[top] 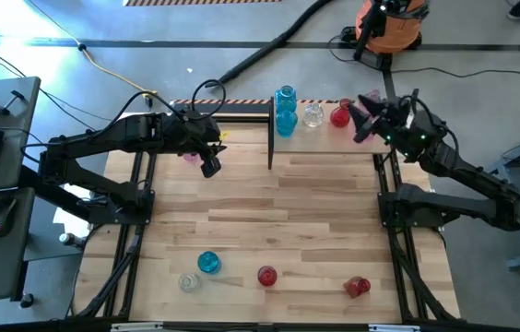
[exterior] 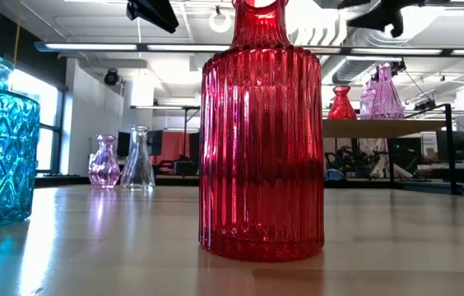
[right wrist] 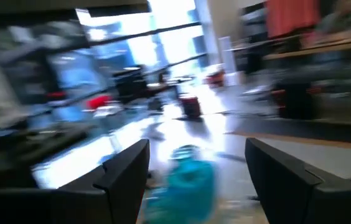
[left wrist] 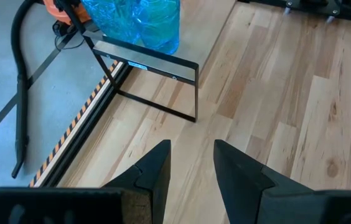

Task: Sort vases onto shelf
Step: Put the top transparent vase on the shelf aligned with the other transparent vase

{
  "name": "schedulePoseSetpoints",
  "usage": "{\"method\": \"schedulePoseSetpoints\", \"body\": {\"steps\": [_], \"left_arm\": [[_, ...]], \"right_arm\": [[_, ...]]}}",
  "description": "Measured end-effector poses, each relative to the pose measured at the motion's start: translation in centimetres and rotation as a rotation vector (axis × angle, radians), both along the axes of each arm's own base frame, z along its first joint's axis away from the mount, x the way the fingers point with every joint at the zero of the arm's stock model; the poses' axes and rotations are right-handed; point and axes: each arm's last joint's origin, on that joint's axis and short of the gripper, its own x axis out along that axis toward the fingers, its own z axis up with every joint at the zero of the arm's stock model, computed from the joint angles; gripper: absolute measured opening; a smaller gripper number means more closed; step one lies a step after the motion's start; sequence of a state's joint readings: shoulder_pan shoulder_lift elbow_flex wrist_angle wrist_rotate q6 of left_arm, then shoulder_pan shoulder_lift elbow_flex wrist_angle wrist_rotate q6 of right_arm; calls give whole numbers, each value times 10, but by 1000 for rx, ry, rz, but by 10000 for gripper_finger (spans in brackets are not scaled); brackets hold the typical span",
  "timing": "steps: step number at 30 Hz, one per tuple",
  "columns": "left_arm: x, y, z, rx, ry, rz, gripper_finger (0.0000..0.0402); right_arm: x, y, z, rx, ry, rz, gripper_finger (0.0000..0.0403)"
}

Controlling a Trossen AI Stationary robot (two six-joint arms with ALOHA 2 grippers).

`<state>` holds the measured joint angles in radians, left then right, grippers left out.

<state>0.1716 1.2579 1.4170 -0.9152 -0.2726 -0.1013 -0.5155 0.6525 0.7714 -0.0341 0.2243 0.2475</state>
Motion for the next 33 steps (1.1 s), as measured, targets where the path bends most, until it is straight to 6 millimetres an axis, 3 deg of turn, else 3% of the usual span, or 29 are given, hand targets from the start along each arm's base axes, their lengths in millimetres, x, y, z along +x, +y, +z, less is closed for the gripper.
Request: {"method": "schedulePoseSetpoints", "body": {"steps": [9, 16, 33], "left_arm": [[0, 0, 0, 0, -3, 0, 113], [3, 0, -1, 2, -8, 0, 113], [3, 0, -1, -35, -26, 35, 113]], "right_arm": [[10, 18, 2, 143, -110, 388, 247], [15, 34, 1, 375, -188, 650, 247], [40, 62, -12, 647, -111, 840, 247]]}}
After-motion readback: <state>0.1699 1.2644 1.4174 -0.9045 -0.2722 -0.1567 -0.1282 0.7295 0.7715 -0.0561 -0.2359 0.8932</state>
